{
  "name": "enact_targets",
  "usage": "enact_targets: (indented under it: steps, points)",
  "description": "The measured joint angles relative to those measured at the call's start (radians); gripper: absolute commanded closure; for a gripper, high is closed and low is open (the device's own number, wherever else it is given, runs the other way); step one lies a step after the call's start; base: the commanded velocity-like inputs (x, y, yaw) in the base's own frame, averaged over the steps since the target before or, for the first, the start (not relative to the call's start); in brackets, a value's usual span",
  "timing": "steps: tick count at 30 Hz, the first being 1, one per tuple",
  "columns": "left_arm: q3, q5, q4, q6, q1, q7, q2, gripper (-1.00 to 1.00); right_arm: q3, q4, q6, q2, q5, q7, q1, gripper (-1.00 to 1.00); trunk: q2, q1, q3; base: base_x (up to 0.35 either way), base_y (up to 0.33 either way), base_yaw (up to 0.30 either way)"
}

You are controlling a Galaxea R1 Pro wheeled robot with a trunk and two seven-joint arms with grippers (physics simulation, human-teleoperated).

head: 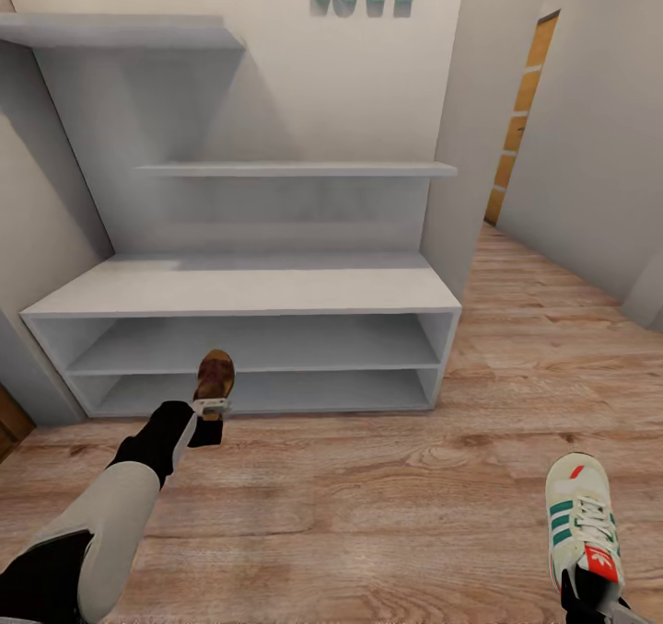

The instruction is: Pick up the two gym shoes and the two sandals from the corridor floor and place them onto the hallstand (shoe rack) in the corridor, making sure they are on the rack and not on the floor. Arrange them so the two gym shoes are next to each other and the two sandals are next to each other.

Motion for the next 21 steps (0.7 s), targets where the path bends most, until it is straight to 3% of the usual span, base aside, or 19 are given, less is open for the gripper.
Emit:
enact_targets:
  steps: [3, 21]
  points:
    - [0.0, 0.002, 0.0, 0.008, -0.001, -0.001, 0.004, 1.0, 0.0, 0.0, 0.0, 0.0, 0.0, 0.0, 0.0, 1.0, -0.021, 0.012, -0.014, 0.0, 0.0, 0.0]
    - [0.0, 0.001, -0.002, 0.013, 0.0, -0.002, 0.007, 1.0, -0.002, -0.002, -0.001, -0.004, 0.0, 0.0, 0.0, 1.0, -0.021, 0.011, -0.042, 0.022, 0.0, 0.0]
